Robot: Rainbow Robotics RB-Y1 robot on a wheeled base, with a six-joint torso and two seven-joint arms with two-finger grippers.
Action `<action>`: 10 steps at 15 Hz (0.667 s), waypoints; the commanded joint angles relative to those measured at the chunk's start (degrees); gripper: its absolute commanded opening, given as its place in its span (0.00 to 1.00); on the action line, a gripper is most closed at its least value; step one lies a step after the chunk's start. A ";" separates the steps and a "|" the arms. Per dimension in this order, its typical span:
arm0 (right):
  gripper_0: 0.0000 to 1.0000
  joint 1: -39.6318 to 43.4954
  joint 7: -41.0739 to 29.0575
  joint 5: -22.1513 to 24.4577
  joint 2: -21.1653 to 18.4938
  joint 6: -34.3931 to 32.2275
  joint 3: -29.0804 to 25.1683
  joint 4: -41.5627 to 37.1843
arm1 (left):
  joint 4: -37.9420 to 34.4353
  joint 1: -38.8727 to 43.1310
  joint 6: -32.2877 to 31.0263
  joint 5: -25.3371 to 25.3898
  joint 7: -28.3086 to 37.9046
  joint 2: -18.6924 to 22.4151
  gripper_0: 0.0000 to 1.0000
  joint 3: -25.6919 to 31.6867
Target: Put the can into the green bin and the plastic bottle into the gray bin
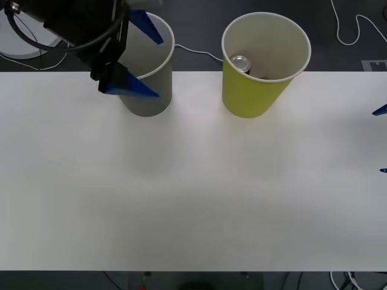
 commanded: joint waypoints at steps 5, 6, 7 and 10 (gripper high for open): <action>1.00 0.00 0.00 0.00 0.00 0.00 0.00 0.00 | -9.41 12.06 8.88 10.02 -11.97 14.46 1.00 0.94; 1.00 0.00 0.00 0.00 0.00 0.00 0.00 0.00 | -10.47 14.08 9.93 10.54 -13.28 15.51 1.00 1.99; 1.00 0.00 0.00 0.00 0.00 0.00 0.00 0.00 | -11.44 17.51 10.46 10.63 -14.78 16.57 1.00 4.19; 1.00 0.00 0.00 0.00 0.00 0.00 0.00 0.00 | -14.78 31.92 10.55 8.35 -17.68 16.22 1.00 16.41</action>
